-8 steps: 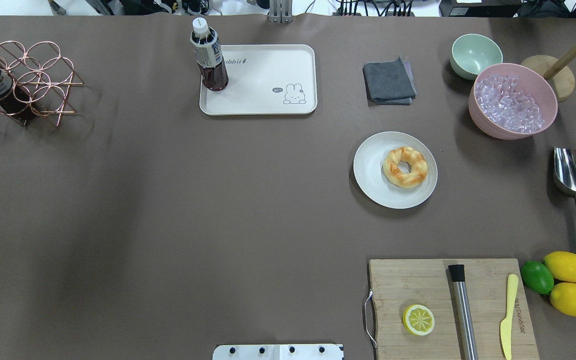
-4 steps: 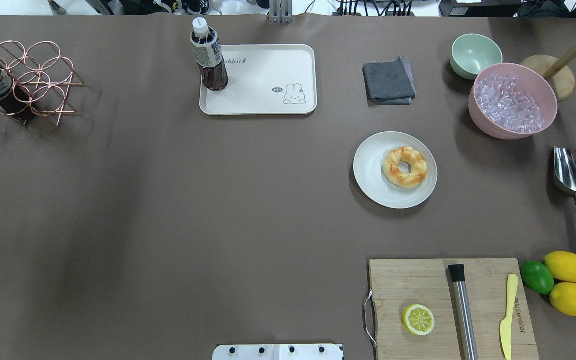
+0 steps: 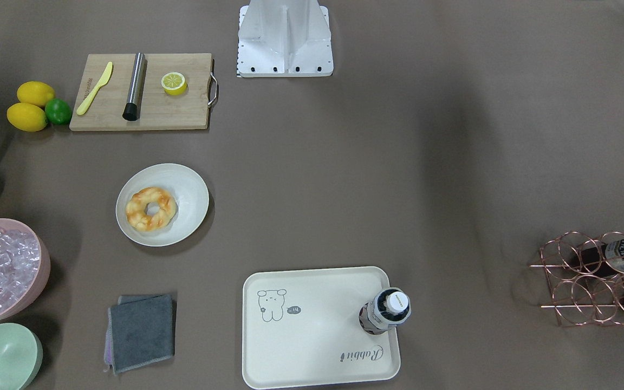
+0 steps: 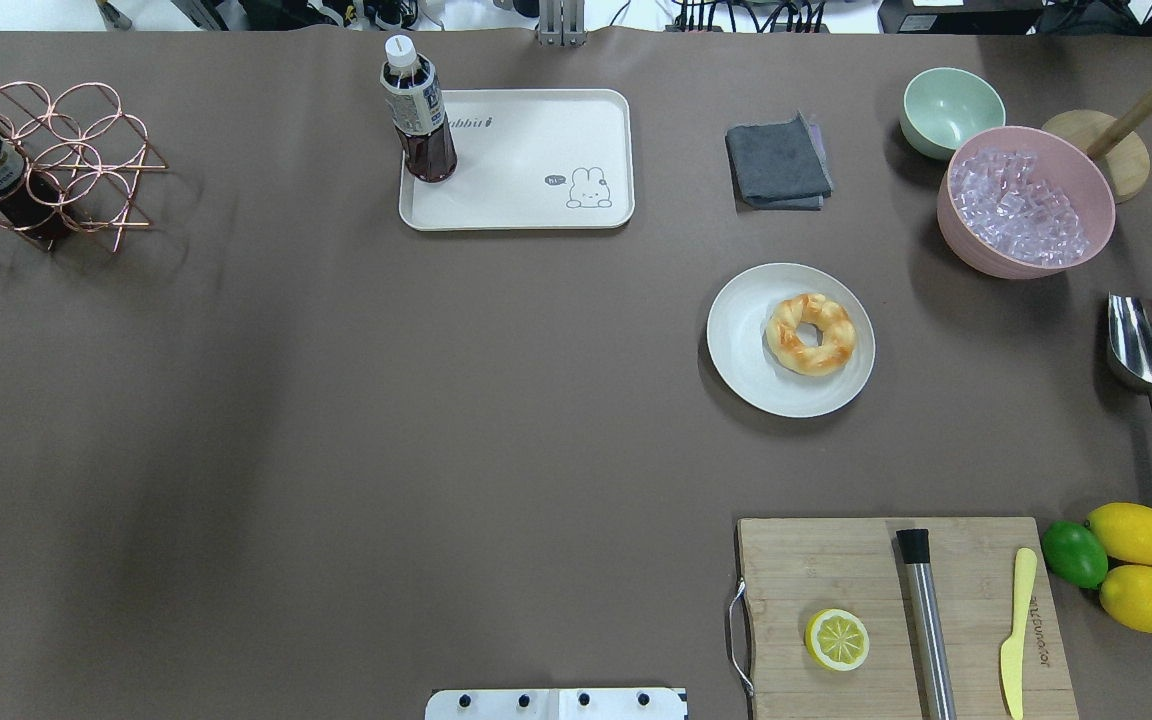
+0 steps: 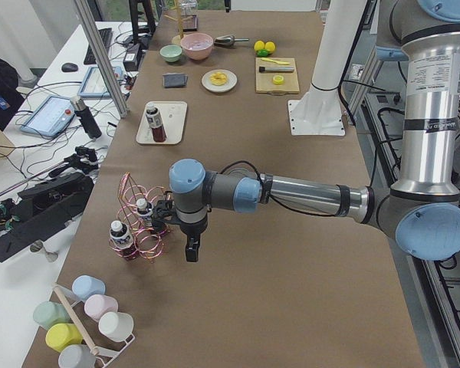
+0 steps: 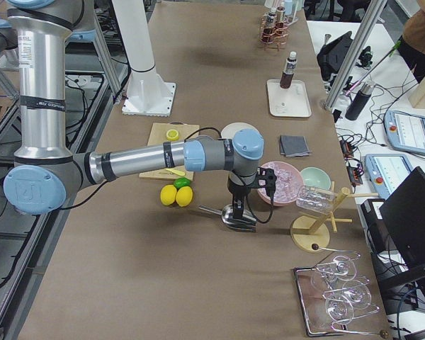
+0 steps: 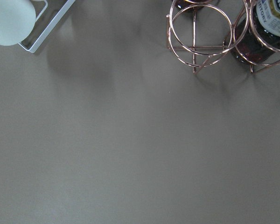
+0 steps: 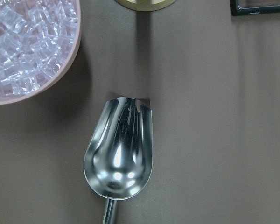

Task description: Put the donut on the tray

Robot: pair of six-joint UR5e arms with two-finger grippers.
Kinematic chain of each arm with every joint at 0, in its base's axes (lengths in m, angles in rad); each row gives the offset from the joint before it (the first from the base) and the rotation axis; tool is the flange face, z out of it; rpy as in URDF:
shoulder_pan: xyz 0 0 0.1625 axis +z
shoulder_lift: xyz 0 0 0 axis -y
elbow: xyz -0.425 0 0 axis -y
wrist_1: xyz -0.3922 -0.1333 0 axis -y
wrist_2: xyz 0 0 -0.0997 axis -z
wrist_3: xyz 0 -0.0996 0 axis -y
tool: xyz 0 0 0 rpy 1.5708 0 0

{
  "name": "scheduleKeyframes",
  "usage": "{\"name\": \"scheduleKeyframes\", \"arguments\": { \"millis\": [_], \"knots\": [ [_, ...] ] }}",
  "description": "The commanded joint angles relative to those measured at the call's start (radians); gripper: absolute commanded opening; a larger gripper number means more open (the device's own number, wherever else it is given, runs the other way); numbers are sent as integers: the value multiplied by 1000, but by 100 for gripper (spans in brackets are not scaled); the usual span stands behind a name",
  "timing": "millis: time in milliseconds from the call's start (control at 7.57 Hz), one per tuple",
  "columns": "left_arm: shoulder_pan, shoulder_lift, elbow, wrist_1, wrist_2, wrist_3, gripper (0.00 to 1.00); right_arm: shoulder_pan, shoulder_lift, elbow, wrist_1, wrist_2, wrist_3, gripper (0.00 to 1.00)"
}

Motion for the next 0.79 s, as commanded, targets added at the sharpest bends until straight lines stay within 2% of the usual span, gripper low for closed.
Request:
{"name": "scheduleKeyframes", "arguments": {
  "millis": [0, 132, 396, 660],
  "knots": [
    [-6, 3, 0, -5, -28, 2, 99, -5, 0, 1, 0, -1, 6, 100],
    [-8, 3, 0, -5, -43, 4, 99, -5, 0, 5, -9, 3, 11, 100],
    [-9, 3, -3, -5, -68, -7, 99, -48, 3, 7, -3, 66, 96, 100],
    [-8, 0, -3, 3, -71, -8, 99, -186, 32, 74, 1, 62, 286, 100]
  ]
}}
